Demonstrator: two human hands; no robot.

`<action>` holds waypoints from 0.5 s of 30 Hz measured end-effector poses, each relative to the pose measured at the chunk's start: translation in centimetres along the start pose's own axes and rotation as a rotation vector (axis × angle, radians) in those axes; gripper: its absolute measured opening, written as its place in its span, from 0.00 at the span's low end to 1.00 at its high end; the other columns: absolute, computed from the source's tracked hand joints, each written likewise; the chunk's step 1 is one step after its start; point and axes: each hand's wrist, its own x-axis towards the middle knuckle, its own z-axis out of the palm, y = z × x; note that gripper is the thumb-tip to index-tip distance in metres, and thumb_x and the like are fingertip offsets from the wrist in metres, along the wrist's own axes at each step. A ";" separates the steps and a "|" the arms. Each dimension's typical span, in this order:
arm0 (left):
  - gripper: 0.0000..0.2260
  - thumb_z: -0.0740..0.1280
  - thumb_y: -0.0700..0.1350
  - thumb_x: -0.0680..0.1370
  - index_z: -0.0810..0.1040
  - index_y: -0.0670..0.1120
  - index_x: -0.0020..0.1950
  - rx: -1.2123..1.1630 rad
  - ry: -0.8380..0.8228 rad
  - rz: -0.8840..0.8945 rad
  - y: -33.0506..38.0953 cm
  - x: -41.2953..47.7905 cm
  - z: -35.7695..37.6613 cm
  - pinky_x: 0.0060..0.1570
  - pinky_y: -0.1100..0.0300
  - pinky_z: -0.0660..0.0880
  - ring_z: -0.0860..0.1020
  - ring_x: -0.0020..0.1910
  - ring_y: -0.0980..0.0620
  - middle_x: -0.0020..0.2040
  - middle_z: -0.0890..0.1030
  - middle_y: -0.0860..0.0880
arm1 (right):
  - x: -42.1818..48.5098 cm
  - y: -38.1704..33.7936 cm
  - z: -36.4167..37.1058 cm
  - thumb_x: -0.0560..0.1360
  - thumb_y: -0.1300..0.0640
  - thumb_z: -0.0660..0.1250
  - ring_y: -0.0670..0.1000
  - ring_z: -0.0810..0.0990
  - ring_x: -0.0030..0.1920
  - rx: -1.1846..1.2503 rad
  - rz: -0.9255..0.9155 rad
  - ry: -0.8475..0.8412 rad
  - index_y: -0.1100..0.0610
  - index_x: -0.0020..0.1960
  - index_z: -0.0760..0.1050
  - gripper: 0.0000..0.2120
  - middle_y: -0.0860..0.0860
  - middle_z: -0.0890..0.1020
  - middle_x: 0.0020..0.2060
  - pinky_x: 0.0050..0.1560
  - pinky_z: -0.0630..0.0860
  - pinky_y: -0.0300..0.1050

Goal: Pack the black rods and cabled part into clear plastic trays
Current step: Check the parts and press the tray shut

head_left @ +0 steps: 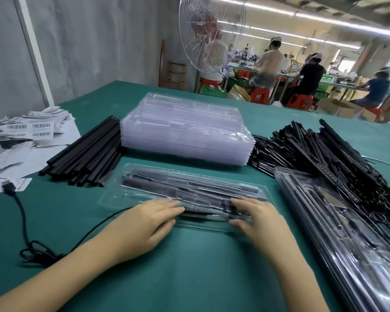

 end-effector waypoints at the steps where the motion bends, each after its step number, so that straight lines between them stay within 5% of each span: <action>1: 0.19 0.54 0.50 0.83 0.65 0.53 0.74 -0.013 -0.063 -0.012 -0.4 -0.2 0.6 0.72 0.67 0.45 0.60 0.74 0.59 0.74 0.64 0.56 | 0.1 0.3 -0.1 0.74 0.45 0.67 0.48 0.67 0.67 0.000 -0.011 -0.017 0.39 0.67 0.69 0.22 0.39 0.71 0.67 0.64 0.68 0.45; 3: 0.21 0.51 0.54 0.83 0.54 0.59 0.77 0.016 -0.178 -0.012 -1.0 -0.3 1.2 0.69 0.69 0.35 0.45 0.74 0.65 0.76 0.53 0.60 | 0.1 0.6 -0.2 0.74 0.45 0.66 0.48 0.67 0.66 -0.016 -0.016 -0.015 0.37 0.66 0.70 0.21 0.37 0.70 0.67 0.63 0.68 0.45; 5: 0.21 0.50 0.55 0.83 0.52 0.62 0.76 0.031 -0.221 0.013 -1.2 -0.2 1.3 0.69 0.68 0.35 0.40 0.73 0.66 0.76 0.50 0.61 | 0.1 0.9 -0.3 0.74 0.44 0.66 0.47 0.68 0.64 -0.004 -0.024 -0.017 0.36 0.65 0.71 0.19 0.36 0.72 0.65 0.62 0.68 0.45; 9: 0.20 0.52 0.55 0.83 0.58 0.61 0.75 0.006 -0.240 0.003 -1.2 0.0 1.3 0.71 0.65 0.42 0.40 0.72 0.67 0.77 0.51 0.60 | 0.2 1.3 -0.8 0.75 0.46 0.65 0.47 0.71 0.58 0.081 -0.032 0.066 0.38 0.60 0.75 0.14 0.38 0.80 0.55 0.58 0.70 0.48; 15: 0.19 0.52 0.55 0.82 0.60 0.61 0.74 -0.027 -0.214 -0.010 -1.2 0.1 1.5 0.71 0.65 0.44 0.42 0.72 0.67 0.77 0.52 0.59 | 1.0 0.4 -1.2 0.76 0.53 0.66 0.57 0.79 0.48 -0.021 -0.124 0.444 0.51 0.54 0.81 0.09 0.48 0.84 0.46 0.48 0.68 0.51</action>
